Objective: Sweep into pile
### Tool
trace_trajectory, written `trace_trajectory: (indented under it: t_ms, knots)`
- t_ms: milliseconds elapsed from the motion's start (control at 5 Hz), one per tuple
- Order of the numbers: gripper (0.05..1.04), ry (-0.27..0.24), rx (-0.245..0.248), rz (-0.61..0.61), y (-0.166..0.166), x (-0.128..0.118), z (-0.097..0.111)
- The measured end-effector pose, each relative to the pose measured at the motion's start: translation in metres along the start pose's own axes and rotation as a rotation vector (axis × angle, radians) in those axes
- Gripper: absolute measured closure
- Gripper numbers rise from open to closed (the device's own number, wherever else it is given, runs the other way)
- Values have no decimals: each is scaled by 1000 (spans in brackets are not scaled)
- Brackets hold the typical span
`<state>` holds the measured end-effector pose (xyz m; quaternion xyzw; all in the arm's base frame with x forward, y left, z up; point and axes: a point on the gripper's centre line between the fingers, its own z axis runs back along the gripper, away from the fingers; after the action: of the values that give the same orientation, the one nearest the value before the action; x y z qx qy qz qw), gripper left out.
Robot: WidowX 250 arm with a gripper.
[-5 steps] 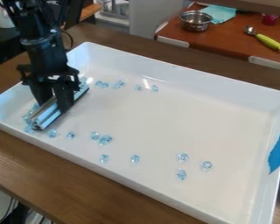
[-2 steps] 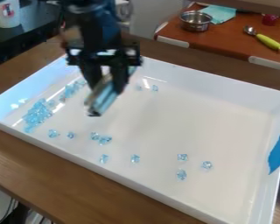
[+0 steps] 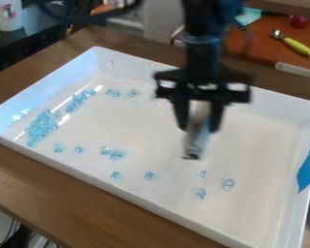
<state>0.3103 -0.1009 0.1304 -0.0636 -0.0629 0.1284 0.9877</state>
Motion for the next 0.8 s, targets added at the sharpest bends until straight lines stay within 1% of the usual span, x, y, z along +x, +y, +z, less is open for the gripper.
trace_trajectory:
  t_ms: [200,400,600,800]
  knots:
    - [587,6,4,-5,-47,-10,-12]
    - [587,-32,15,-6,-59,-13,-18]
    - [587,-73,18,-40,-66,-18,-25]
    - [587,-63,66,-67,-46,-26,-45]
